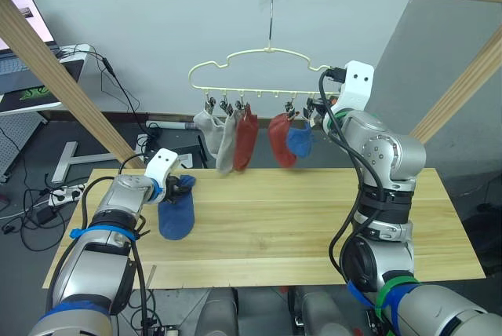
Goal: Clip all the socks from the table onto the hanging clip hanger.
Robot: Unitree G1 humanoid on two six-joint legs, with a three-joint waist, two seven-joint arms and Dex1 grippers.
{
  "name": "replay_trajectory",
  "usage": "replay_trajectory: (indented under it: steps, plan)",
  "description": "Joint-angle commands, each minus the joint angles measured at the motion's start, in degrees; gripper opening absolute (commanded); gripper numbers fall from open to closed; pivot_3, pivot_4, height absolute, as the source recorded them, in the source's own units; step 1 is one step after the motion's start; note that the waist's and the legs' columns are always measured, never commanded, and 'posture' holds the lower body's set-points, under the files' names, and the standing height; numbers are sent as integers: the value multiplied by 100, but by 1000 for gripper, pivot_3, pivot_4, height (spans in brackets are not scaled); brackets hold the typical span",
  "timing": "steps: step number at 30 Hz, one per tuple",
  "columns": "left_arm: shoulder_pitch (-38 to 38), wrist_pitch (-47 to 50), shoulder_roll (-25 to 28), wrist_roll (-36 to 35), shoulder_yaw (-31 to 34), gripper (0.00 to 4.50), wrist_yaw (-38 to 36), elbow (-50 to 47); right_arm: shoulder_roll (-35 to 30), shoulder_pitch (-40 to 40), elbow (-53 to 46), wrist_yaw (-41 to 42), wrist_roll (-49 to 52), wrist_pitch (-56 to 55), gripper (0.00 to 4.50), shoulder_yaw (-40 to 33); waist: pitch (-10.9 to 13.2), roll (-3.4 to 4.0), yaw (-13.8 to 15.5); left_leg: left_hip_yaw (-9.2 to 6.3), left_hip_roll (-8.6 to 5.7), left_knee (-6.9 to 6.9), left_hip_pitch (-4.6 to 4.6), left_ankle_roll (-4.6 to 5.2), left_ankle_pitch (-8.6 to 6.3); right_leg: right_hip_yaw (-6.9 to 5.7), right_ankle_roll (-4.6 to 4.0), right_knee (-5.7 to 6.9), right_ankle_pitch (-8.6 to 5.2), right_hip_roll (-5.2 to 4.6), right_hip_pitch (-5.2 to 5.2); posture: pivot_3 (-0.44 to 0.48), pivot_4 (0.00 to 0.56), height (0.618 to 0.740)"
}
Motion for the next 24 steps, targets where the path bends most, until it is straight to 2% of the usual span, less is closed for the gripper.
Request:
replay_trajectory:
  steps: [1, 5, 8, 12, 15, 19, 24]
  plan:
    - [147, 151, 43, 152, -56, 719, 43, 144, -34, -138, -198, -27, 37, -97, 0, 64, 0, 0, 0, 0, 0, 0, 1, 0, 0, 0, 0, 2, 0, 0, 0, 64, 203, 740]
    - [168, 218, 13, 88, -36, 719, -120, 69, -41, -139, -190, -30, 38, -96, 0, 67, 0, 0, 0, 0, 0, 0, 2, 1, 1, 0, 0, 3, 0, 0, 0, 64, 203, 740]
    - [251, 395, -58, -181, 60, 719, -560, -382, -17, -168, -183, -42, 59, -85, 0, 41, 0, 0, -2, 1, 0, -1, 1, 1, 1, 1, 0, 3, 0, 0, 0, 64, 203, 740]
    - [553, 986, -141, -706, 71, 719, -1509, -1750, 45, -242, -198, -85, 127, -23, 0, -49, 1, 1, -3, 1, 0, -4, -3, 1, 1, 1, -1, -2, 0, 0, -1, 64, 203, 740]
    - [726, 1819, -270, -1225, 31, 719, -2022, -3058, 87, -313, -217, -133, 184, 34, 0, -140, 2, 1, 9, -3, 1, -4, -13, 1, 1, -2, -1, -7, 0, 0, -5, 64, 203, 740]
    - [635, 2820, -565, -1881, -93, 719, -2289, -4408, 77, -377, -216, -135, 176, 95, 0, -195, 2, 2, 1, -5, 1, -2, -25, 1, 1, -4, -1, -11, 0, 0, -12, 48, 198, 740]
    - [206, 3448, -1109, -2339, -341, 719, -2202, -5102, 67, -442, -217, -134, 166, 141, 0, -211, 2, 2, -10, -4, 0, -3, -26, 1, 1, -4, -1, -17, 0, 0, -12, 34, 192, 740]
